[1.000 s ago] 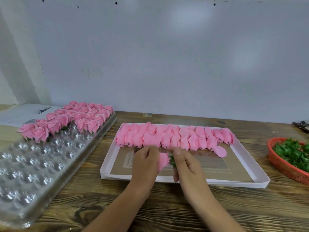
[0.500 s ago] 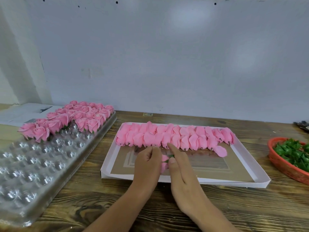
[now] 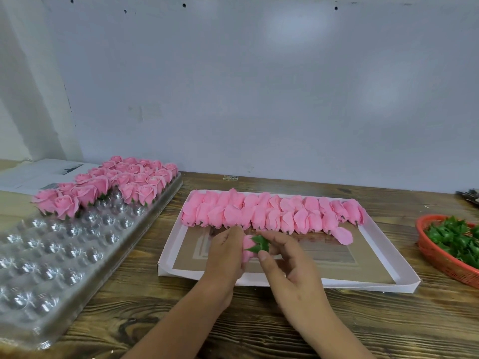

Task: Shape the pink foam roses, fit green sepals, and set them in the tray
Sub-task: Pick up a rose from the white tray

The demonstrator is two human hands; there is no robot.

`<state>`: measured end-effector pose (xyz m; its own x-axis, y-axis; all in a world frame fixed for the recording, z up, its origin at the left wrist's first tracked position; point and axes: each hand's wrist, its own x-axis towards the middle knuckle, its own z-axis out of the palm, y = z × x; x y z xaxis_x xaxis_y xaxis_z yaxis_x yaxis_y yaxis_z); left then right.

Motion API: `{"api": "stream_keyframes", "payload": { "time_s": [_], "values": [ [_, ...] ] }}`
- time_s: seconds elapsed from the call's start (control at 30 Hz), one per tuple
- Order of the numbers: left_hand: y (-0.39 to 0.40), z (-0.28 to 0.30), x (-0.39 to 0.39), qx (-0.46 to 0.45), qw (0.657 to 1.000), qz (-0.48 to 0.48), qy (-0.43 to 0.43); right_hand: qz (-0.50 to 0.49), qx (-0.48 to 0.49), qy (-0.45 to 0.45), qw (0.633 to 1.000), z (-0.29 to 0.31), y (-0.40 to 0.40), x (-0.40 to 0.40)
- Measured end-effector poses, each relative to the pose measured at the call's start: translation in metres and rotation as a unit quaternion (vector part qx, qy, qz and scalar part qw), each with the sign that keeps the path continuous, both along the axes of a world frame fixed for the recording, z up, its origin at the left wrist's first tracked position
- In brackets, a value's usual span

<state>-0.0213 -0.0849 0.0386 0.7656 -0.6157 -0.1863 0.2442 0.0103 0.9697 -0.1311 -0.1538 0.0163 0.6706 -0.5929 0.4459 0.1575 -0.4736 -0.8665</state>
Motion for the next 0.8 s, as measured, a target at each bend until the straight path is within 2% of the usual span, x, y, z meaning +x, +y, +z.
{"api": "stream_keyframes", "payload": {
  "time_s": [0.37, 0.57, 0.8],
  "values": [
    [0.001, 0.001, -0.003, -0.007, 0.999, -0.008, -0.032, -0.018, 0.01, -0.002, 1.0, -0.001, -0.001, -0.002],
    [0.0, -0.004, 0.0, -0.011, 0.999, -0.001, -0.053, 0.002, 0.082, -0.015, 0.996, -0.001, -0.004, 0.001],
    [-0.002, -0.005, 0.002, 0.008, 0.996, -0.038, -0.079, -0.006, 0.097, -0.047, 0.994, 0.003, -0.012, 0.0]
  ]
}}
